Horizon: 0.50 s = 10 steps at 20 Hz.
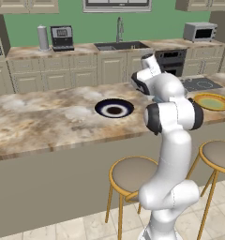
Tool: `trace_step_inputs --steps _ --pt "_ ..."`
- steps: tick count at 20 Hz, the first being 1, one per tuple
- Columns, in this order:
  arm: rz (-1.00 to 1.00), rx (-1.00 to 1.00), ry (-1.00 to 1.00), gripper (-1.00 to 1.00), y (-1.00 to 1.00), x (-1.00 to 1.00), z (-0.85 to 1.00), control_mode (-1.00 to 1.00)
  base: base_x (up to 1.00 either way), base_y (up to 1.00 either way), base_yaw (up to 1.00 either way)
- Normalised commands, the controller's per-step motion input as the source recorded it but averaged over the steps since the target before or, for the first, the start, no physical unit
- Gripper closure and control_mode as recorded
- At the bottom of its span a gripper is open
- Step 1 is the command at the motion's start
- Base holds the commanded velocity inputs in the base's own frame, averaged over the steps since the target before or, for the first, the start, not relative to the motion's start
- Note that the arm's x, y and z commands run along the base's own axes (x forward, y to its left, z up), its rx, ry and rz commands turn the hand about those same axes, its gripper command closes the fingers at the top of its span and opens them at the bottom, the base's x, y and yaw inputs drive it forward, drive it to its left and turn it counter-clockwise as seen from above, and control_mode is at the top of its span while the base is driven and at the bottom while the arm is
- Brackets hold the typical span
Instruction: Pick the chicken drumstick and lemon from their plates and place them in the bowl. Then put the bowl in the fridge.
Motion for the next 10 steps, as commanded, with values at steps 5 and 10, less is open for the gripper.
trace_step_inputs --steps 5,10 --pt "0.23 0.00 0.01 -1.00 -0.06 0.19 -0.21 -1.00 0.00 0.00 0.00" --pt "0.20 0.00 0.00 -1.00 -0.09 0.28 -0.12 -1.00 0.00 0.00 0.00"
